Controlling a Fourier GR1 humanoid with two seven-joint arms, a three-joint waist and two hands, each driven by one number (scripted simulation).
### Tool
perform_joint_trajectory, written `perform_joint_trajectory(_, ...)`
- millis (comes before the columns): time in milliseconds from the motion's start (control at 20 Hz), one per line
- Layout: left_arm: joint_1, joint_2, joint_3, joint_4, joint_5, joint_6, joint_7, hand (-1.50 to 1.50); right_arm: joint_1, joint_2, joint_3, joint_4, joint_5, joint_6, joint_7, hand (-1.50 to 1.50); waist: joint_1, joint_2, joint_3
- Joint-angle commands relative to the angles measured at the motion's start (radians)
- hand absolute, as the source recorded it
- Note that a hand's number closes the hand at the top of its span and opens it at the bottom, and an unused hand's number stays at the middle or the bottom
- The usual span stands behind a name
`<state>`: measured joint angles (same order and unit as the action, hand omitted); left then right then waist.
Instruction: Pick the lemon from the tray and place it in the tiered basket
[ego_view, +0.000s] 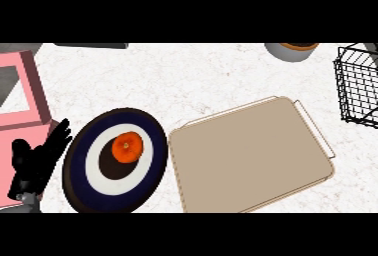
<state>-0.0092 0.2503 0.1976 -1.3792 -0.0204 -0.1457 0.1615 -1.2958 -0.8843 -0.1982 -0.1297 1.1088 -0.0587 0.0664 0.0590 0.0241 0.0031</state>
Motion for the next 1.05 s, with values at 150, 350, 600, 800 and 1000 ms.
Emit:
perform_joint_trajectory(150, 0.007, 0.014, 0.022, -0.003, 0.009, -0.002, -0.007, 0.0, -0.033, -0.082, -0.153, -0.031, -0.142, -0.077, 0.023, -1.5, -0.015, -0.006, 0.0)
perform_joint_trajectory(350, 0.028, 0.002, 0.009, -0.025, 0.004, 0.0, 0.008, 0.0, -0.073, -0.145, -0.233, -0.014, -0.216, -0.02, 0.123, -1.5, -0.022, -0.013, -0.001)
perform_joint_trajectory(600, 0.049, 0.001, 0.028, 0.019, 0.012, -0.005, -0.027, 0.0, -0.01, -0.257, -0.395, 0.017, -0.383, 0.056, 0.032, -1.5, -0.057, -0.019, 0.0)
perform_joint_trajectory(800, 0.059, 0.013, 0.042, 0.013, 0.006, 0.001, -0.042, 0.0, 0.069, -0.35, -0.508, 0.023, -0.501, 0.129, -0.087, -1.5, -0.065, -0.021, 0.001)
perform_joint_trajectory(1000, 0.055, -0.006, 0.039, 0.007, -0.009, 0.036, -0.023, 0.0, 0.238, -0.39, -0.585, 0.069, -0.594, 0.259, -0.221, -1.5, -0.076, -0.024, 0.0)
